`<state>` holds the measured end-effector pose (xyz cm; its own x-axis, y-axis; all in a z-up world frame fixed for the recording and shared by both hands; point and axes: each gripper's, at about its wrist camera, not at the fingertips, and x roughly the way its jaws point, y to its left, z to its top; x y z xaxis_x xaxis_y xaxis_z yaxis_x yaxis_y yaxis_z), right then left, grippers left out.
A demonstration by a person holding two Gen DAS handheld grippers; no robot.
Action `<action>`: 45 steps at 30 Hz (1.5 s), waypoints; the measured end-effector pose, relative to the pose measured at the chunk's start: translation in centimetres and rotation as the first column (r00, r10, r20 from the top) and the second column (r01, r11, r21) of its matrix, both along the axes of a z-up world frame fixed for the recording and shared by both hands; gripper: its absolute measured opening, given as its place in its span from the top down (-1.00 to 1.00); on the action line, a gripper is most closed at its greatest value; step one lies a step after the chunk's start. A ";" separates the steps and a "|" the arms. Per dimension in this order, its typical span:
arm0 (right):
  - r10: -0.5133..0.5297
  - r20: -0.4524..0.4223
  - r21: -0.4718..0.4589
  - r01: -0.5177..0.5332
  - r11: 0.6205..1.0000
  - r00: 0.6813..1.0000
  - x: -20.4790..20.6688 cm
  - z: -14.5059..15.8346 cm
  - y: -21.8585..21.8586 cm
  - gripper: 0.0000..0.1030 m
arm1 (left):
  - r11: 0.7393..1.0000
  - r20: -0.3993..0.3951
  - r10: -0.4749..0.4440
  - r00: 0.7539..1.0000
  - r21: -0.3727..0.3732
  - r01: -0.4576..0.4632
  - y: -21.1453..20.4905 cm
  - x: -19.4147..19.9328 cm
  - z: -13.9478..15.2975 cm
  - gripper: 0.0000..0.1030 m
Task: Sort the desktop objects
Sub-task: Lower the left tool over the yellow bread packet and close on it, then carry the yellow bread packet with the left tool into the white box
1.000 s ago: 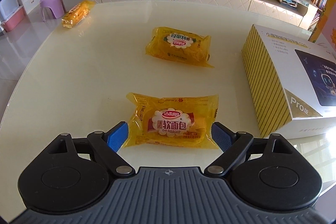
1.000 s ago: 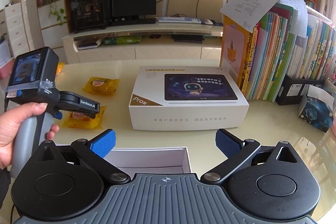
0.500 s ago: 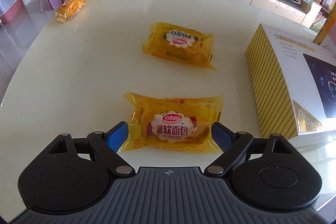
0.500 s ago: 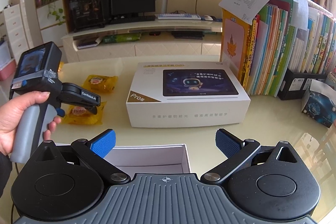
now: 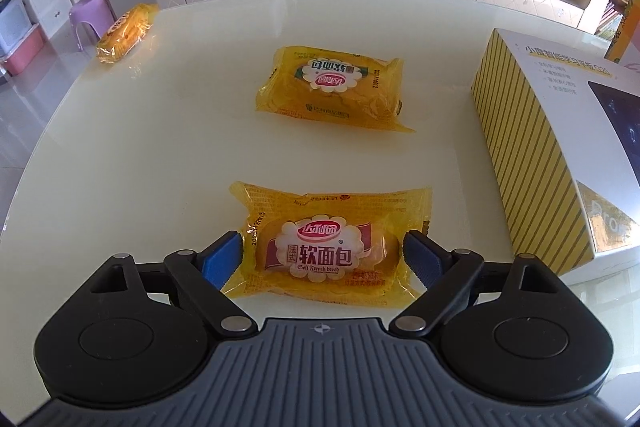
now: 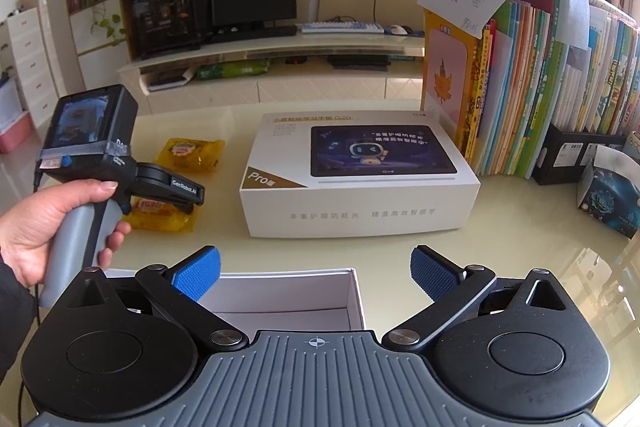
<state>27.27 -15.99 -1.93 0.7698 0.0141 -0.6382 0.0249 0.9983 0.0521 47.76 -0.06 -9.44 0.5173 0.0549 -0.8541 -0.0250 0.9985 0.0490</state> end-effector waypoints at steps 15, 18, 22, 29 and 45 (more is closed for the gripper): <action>0.002 0.004 0.013 -0.002 1.000 1.000 -0.2 0.3 -0.1 -1.00 | 1.000 0.031 -0.017 0.999 0.019 0.016 -0.3 -0.8 0.2 -0.79; 0.000 0.008 0.014 0.000 1.000 1.000 -0.3 0.4 -0.2 -1.00 | 1.000 0.032 -0.012 0.999 0.007 0.011 0.0 -0.9 0.4 -0.71; -0.001 0.014 0.015 0.001 1.000 1.000 -0.5 0.6 -0.2 -1.00 | 1.000 0.029 0.004 1.000 -0.016 -0.004 0.4 -1.1 0.7 -0.63; -0.004 0.023 0.016 0.003 1.000 1.000 -0.8 1.0 -0.3 -1.00 | 0.999 0.020 0.021 1.000 -0.030 -0.021 0.8 -1.9 1.1 -0.54; 0.006 0.073 0.014 -0.007 1.000 0.997 -2.8 2.7 -0.6 -1.00 | 0.999 0.088 0.027 0.996 -0.023 -0.025 1.4 -7.4 6.7 -0.54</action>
<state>24.42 -16.58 0.75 0.8140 0.0281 -0.5802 0.0136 0.9976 0.0675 40.40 1.30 -2.78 0.5891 0.0511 -0.8064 -0.0542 0.9982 0.0236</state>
